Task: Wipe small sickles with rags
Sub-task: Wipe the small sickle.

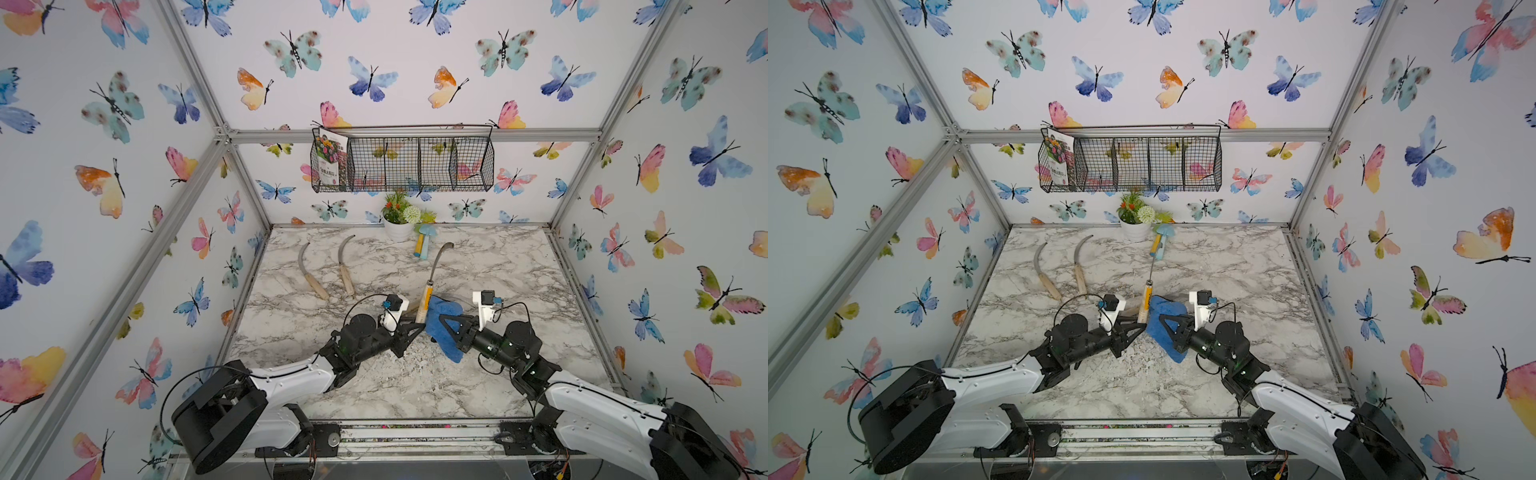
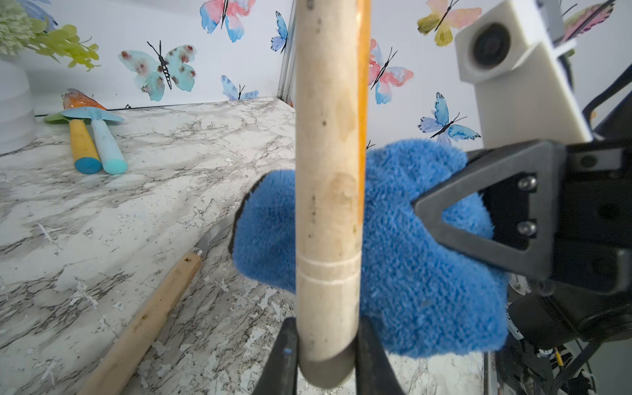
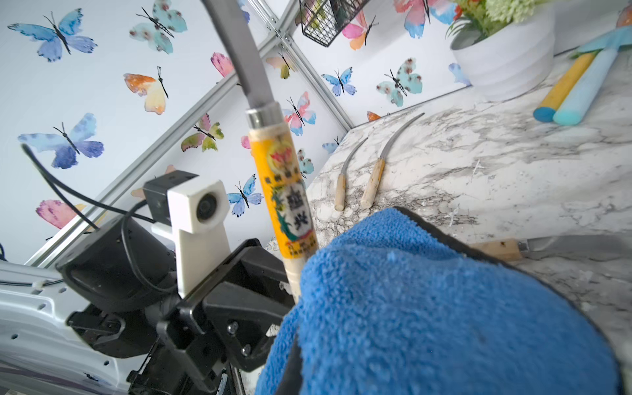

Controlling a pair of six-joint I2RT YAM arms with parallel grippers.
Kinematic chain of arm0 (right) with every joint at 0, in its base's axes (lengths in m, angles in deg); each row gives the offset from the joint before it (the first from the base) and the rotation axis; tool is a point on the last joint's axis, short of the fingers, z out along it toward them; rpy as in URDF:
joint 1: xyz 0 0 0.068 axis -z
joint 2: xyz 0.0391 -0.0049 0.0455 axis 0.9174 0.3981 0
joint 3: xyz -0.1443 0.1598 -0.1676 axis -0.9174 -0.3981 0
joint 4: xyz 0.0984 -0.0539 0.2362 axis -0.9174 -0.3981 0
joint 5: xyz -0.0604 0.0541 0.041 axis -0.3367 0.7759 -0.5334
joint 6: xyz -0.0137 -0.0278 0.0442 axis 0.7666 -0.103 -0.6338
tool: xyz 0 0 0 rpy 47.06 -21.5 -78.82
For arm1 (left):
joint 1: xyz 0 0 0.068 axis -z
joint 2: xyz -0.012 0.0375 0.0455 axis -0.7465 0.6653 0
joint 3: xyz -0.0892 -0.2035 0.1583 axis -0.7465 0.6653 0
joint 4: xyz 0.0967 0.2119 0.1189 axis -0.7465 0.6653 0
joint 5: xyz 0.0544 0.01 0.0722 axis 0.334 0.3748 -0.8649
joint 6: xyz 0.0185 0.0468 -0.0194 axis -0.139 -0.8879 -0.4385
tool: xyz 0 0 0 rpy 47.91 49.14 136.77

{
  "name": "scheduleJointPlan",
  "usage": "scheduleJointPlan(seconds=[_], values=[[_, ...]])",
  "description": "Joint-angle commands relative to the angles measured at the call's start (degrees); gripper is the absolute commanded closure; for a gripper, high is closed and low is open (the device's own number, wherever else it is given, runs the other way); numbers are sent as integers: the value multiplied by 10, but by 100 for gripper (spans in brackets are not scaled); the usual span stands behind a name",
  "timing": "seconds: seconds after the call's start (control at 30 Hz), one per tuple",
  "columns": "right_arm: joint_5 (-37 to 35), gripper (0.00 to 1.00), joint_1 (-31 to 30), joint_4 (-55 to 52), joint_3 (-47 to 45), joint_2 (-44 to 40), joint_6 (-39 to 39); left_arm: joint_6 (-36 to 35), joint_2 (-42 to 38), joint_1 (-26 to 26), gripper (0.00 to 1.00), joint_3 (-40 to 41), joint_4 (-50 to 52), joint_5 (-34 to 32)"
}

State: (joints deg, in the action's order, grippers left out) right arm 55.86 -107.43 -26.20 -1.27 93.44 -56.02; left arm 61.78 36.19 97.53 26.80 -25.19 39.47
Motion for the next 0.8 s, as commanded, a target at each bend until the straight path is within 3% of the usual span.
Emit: scheduleJointPlan(seconds=[0.0,0.2,0.57,0.77], values=[[-21,98,16,-39,-18,-26,5,-30,-7,14,100,-12,24,-56],[18,98,28,-15,-5,12,0,-44,6,36,100,-26,41,-81],[145,98,27,111,47,192,-7,-41,11,39,100,-35,49,-81],[132,98,28,124,63,202,-4,-45,30,40,100,-49,62,-88]])
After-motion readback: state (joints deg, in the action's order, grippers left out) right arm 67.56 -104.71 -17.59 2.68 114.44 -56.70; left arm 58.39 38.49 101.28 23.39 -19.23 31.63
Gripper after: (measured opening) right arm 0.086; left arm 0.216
